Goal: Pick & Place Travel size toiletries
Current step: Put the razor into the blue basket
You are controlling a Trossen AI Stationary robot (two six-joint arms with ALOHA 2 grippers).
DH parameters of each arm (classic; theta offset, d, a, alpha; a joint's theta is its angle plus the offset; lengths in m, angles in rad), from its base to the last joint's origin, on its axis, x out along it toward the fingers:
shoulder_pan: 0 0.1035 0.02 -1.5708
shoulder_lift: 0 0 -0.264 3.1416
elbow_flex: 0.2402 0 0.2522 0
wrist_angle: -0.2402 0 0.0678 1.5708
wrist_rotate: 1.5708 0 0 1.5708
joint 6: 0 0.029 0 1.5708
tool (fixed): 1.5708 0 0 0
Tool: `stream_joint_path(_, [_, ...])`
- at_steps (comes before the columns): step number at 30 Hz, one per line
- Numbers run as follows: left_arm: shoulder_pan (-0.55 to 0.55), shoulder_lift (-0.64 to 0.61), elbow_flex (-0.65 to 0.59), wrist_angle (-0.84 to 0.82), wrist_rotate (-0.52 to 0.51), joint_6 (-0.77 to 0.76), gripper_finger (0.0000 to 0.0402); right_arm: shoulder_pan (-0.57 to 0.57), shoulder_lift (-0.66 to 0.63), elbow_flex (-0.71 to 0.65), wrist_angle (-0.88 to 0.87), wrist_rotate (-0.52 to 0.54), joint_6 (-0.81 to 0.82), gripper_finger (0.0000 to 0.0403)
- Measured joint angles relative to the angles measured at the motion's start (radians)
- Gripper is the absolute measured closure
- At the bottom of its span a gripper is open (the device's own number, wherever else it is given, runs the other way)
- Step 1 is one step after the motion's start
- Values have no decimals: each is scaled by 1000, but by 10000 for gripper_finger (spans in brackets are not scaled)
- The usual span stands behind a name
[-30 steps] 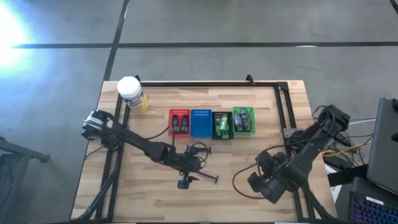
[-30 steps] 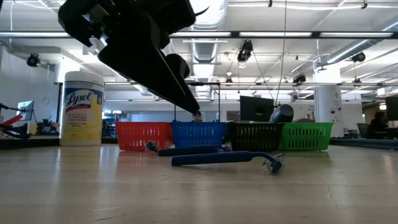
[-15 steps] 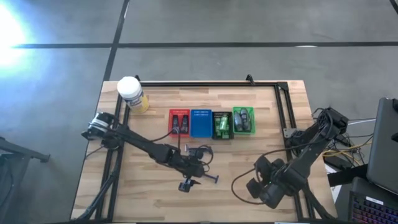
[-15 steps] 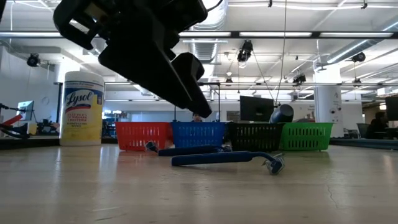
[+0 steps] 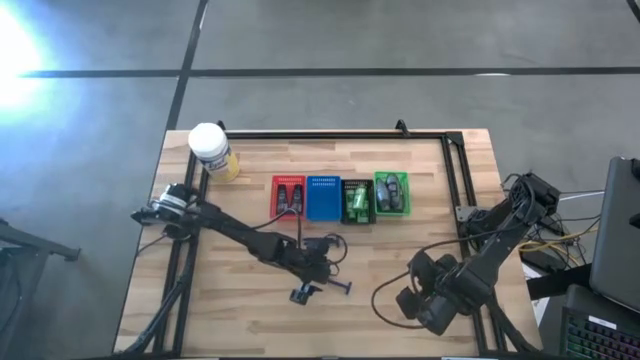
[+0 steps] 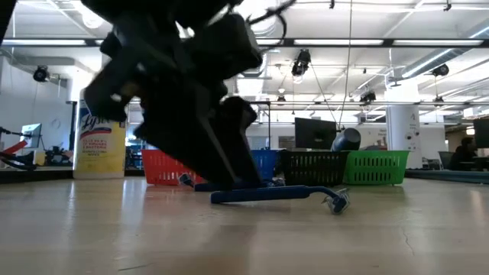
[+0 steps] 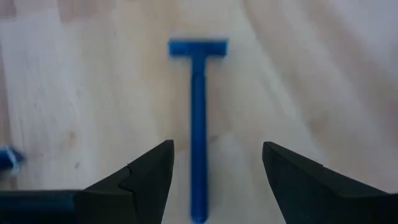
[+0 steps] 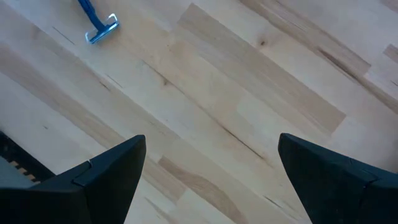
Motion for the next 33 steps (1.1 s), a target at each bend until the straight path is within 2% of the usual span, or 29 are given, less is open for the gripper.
stream_joint_path(8, [15,71,32,15,3,-9,154,0,0,0,3,0,4,39])
stream_joint_path(11, [14,96,54,13,3,-12,171,0,0,0,3,0,6,39])
stream_joint_path(15, [14,102,75,2,1,-27,226,0,-1,0,3,0,6,39])
stream_joint_path(21, [12,75,76,-36,12,-60,349,0,-1,0,1,0,-4,39])
stream_joint_path(23, [12,68,84,-58,13,-105,375,0,-1,0,-2,0,-6,39])
stream_joint_path(29, [4,-1,77,-94,-19,-356,375,2,-3,0,-10,1,-14,39])
stream_joint_path(31, [1,-54,77,-87,-69,-484,375,2,-3,0,-27,7,16,39])
stream_joint_path(33, [-1,-117,77,-87,-163,-639,375,3,-4,0,-55,23,63,39])
